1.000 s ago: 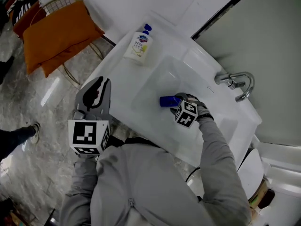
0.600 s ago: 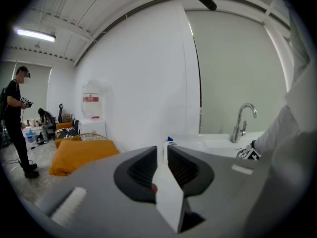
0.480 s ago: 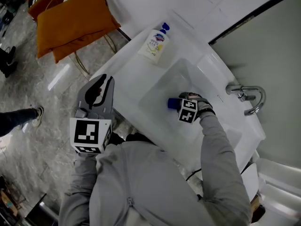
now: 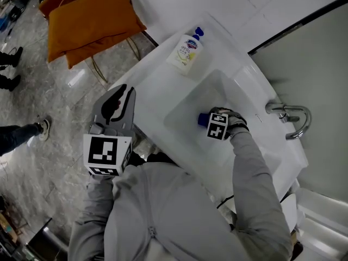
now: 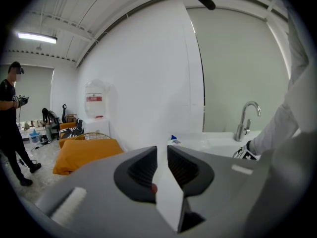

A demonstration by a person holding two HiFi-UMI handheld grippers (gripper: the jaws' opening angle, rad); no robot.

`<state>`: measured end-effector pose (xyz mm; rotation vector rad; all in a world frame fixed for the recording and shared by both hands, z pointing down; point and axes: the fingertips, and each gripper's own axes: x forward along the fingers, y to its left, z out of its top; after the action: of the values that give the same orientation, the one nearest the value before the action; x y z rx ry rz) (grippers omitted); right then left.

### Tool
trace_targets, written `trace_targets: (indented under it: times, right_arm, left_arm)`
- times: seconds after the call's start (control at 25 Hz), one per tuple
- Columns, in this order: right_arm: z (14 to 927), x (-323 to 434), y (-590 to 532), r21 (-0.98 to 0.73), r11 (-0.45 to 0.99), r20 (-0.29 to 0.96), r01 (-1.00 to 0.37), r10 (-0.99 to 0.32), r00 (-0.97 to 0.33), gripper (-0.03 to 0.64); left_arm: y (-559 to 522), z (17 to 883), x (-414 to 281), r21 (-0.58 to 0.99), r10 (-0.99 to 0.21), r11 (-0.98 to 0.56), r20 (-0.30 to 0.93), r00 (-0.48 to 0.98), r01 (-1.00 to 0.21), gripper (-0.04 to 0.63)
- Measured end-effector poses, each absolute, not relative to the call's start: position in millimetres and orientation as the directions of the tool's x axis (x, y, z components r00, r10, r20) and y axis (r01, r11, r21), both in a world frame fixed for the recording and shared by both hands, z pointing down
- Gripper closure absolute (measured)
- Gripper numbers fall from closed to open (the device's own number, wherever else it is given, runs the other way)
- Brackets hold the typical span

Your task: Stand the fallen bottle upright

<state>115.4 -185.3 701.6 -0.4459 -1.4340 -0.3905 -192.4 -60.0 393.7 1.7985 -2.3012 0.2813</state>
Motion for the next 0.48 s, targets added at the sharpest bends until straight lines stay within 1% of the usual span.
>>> trace_targets:
  times: [0.12,0.32,0.48]
  right_arm:
    - [701.1,114.6,-185.5,-0.057,0.862,0.995,0.504,0.006,0.101,0.346]
    - [700.4,114.2,-186.2,-0.021,0.869,0.998,0.494,-0.013,0.065,0.341]
    - [694.8,110.0,-186.7,0.005,0.914,1.0,0.406,-0.006,0.0,0.342]
  left_arm:
    - [-64.0,395.1,-188.0,-0.022,-0.934,0.225,0.281,-0.222,-0.974,0.477]
    - [-70.9,392.6,-179.9,-0.022,-0.94,0.201,0.277,-0.199,-0.979,0.479]
    - [-73.3,391.6,-179.7,-0.025,-0.942,0.191,0.276,-0.191,-0.981,0.477]
